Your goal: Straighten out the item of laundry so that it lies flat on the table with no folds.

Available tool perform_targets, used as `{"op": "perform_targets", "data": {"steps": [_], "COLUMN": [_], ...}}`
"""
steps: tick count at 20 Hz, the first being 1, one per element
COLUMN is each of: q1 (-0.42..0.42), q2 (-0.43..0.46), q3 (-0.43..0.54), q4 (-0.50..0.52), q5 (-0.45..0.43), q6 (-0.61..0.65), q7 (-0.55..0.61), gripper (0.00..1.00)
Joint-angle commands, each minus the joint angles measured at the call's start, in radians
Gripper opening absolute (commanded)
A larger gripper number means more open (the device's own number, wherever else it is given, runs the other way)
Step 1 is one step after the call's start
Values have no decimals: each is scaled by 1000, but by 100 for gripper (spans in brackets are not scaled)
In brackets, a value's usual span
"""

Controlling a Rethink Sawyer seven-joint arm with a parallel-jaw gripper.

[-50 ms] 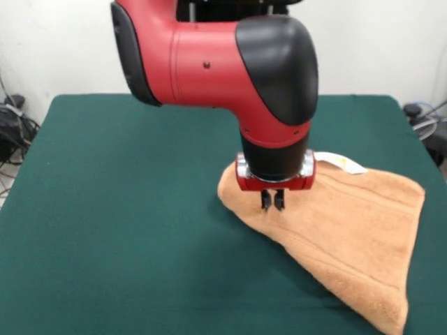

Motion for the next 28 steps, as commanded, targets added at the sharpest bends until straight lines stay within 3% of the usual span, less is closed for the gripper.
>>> {"op": "perform_targets", "data": {"steps": [1,5,19,28], "q1": [-58,-82,-111,-104], "q2": [-66,-92,-39,-28], "q3": [72,73,125,127], "q4": [-24,-9,5,-56], "q5": [-73,-80,-65,-86], "q6": [144,169,116,172], "q7": [-160,-171,-150,-174], "gripper": [0,0,0,0]}}
